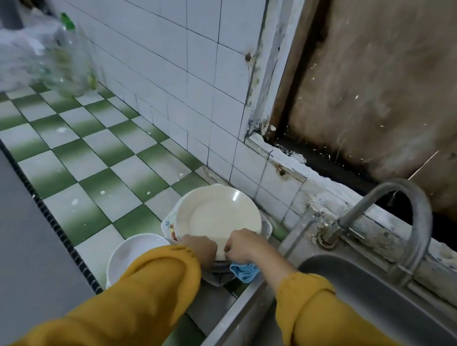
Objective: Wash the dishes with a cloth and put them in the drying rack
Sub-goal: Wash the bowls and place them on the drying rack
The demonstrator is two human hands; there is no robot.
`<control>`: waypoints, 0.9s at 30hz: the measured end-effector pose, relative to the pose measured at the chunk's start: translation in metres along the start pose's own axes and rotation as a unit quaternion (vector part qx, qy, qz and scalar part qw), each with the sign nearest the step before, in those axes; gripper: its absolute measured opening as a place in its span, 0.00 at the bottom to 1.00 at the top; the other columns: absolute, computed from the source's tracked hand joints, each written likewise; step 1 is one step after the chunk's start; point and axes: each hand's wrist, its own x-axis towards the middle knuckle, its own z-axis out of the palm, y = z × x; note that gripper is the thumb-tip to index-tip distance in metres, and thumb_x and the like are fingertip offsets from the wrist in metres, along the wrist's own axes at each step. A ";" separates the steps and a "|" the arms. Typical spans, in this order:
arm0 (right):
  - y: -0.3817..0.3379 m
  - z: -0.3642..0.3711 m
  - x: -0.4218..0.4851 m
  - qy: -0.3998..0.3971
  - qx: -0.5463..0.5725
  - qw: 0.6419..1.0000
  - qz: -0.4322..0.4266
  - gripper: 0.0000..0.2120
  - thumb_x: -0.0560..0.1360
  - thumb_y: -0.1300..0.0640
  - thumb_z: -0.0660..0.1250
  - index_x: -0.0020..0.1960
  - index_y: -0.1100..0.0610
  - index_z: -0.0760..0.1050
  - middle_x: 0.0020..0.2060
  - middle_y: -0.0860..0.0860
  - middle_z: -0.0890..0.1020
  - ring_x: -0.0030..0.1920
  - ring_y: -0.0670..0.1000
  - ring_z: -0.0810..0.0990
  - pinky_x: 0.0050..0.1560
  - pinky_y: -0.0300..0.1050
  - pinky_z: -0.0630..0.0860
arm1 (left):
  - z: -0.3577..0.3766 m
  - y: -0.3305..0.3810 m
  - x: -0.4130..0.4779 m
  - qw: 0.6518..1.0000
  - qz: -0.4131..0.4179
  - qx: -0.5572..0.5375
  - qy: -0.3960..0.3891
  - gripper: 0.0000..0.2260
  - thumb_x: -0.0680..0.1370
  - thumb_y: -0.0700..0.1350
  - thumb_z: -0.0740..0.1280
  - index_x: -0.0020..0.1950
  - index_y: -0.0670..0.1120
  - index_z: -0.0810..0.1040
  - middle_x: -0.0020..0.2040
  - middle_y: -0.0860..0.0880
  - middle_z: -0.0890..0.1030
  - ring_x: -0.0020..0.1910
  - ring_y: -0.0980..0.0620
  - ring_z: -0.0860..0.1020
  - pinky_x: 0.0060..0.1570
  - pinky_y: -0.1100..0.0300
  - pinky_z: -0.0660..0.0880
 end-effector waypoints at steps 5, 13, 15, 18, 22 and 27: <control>-0.006 -0.002 -0.010 0.069 0.001 0.997 -0.018 0.21 0.76 0.54 0.65 0.69 0.50 0.73 0.62 0.53 0.77 0.60 0.55 0.76 0.48 0.44 0.71 | -0.012 -0.008 -0.012 0.993 0.014 0.005 0.115 0.16 0.83 0.51 0.58 0.69 0.50 0.73 0.62 0.48 0.79 0.63 0.47 0.75 0.65 0.54 0.65; -0.045 0.010 -0.051 0.209 0.093 0.963 -0.140 0.20 0.77 0.49 0.66 0.68 0.47 0.71 0.60 0.47 0.74 0.57 0.52 0.77 0.48 0.45 0.73 | 0.003 -0.062 -0.073 0.951 0.035 -0.059 0.302 0.16 0.79 0.51 0.64 0.66 0.51 0.76 0.66 0.49 0.76 0.67 0.47 0.72 0.69 0.51 0.64; -0.054 0.015 -0.058 0.222 0.102 0.950 -0.195 0.19 0.76 0.50 0.67 0.67 0.48 0.73 0.60 0.46 0.74 0.55 0.52 0.78 0.45 0.43 0.72 | 0.015 -0.081 -0.088 0.942 0.034 -0.061 0.329 0.17 0.73 0.50 0.72 0.61 0.48 0.80 0.62 0.44 0.79 0.62 0.41 0.77 0.62 0.46 0.72; -0.066 0.022 -0.066 0.234 0.076 0.932 -0.265 0.20 0.76 0.54 0.67 0.67 0.50 0.74 0.65 0.45 0.74 0.55 0.52 0.79 0.44 0.41 0.70 | 0.032 -0.106 -0.111 0.941 0.044 -0.047 0.331 0.20 0.72 0.55 0.70 0.60 0.47 0.79 0.59 0.43 0.80 0.57 0.41 0.79 0.55 0.47 0.78; -0.078 0.026 -0.065 0.199 0.006 0.929 -0.312 0.22 0.75 0.58 0.67 0.68 0.49 0.74 0.71 0.44 0.71 0.60 0.54 0.79 0.53 0.53 0.78 | 0.046 -0.127 -0.138 0.944 0.116 0.018 0.309 0.25 0.72 0.62 0.60 0.58 0.47 0.82 0.57 0.47 0.82 0.57 0.46 0.81 0.56 0.48 0.78; -0.085 0.007 -0.067 0.150 -0.140 0.926 -0.317 0.22 0.79 0.56 0.59 0.72 0.44 0.69 0.74 0.40 0.66 0.66 0.51 0.73 0.56 0.47 0.72 | 0.058 -0.143 -0.145 0.946 0.179 0.108 0.249 0.19 0.68 0.61 0.61 0.50 0.56 0.84 0.50 0.60 0.84 0.56 0.57 0.81 0.62 0.43 0.70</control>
